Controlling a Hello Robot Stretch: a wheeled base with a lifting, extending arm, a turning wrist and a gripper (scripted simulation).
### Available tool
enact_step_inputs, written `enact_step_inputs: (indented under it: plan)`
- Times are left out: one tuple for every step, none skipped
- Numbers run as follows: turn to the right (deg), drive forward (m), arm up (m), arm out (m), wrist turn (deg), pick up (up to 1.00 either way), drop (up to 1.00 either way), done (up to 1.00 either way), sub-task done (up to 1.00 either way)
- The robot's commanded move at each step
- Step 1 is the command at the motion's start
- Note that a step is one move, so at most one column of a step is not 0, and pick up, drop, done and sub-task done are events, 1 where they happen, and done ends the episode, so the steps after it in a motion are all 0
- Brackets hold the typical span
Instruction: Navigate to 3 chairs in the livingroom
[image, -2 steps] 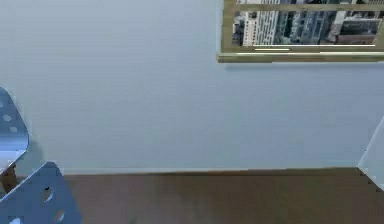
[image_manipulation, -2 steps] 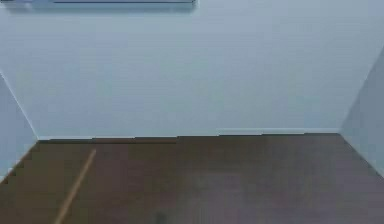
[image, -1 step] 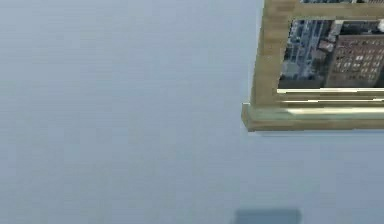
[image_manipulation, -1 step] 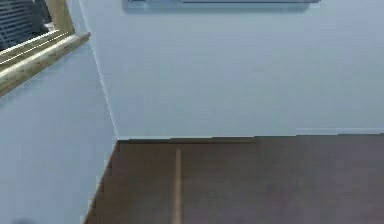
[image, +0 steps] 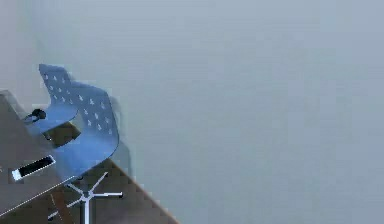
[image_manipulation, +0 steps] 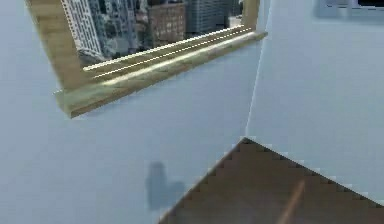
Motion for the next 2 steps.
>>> enact_step_inputs:
  plan:
    - [-33.0, 0.0, 0.0, 0.0, 0.0, 0.0, 0.0, 0.0, 0.0]
    - [0.0, 0.0, 0.0, 0.0, 0.0, 0.0, 0.0, 1.0, 0.0]
